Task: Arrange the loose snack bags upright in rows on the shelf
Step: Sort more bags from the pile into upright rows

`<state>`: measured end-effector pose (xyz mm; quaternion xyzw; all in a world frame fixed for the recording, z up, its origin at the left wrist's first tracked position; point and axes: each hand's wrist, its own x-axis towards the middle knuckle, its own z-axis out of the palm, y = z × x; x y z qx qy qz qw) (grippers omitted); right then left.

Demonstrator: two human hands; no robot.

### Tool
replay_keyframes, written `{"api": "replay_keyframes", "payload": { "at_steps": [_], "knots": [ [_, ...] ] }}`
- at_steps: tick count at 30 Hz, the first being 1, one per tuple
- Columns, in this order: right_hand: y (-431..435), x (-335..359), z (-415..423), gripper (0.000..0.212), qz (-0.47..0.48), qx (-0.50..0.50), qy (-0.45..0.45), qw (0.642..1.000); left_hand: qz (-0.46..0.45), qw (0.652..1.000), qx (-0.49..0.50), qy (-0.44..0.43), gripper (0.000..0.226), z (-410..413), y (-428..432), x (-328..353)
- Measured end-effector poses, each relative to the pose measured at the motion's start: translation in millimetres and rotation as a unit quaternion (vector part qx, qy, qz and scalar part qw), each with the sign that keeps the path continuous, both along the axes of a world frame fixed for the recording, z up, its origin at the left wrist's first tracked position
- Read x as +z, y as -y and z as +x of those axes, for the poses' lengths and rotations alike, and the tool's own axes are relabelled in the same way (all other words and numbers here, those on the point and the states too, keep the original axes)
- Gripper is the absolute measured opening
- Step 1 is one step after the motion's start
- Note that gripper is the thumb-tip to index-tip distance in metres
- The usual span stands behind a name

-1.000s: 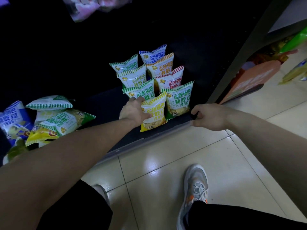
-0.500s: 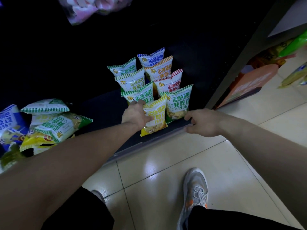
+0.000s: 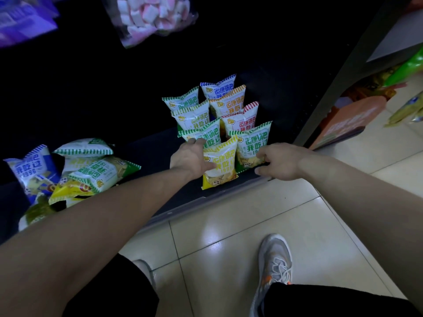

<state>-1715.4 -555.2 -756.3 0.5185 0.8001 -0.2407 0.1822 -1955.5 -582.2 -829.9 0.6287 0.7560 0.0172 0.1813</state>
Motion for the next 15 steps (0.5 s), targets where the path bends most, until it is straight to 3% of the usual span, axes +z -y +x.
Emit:
{"api": "replay_keyframes", "payload": {
  "at_steps": [7,12,15],
  "knots": [
    [4.8,18.3,-31.9,0.058,0.033,0.029,0.017,0.999,0.027,0.998,0.045,0.040,0.084,-47.9,43.8,47.9],
    [24.5,39.8,-78.8,0.058,0.063,0.063,-0.008,0.996,-0.003,0.999,0.032,0.005,0.076,-106.5,118.5,97.0],
    [38.8,51.1,-113.4,0.057,0.054,0.088,-0.025,0.994,-0.019,0.997,0.073,-0.003,0.072,-148.6,167.0,121.2]
  ]
}}
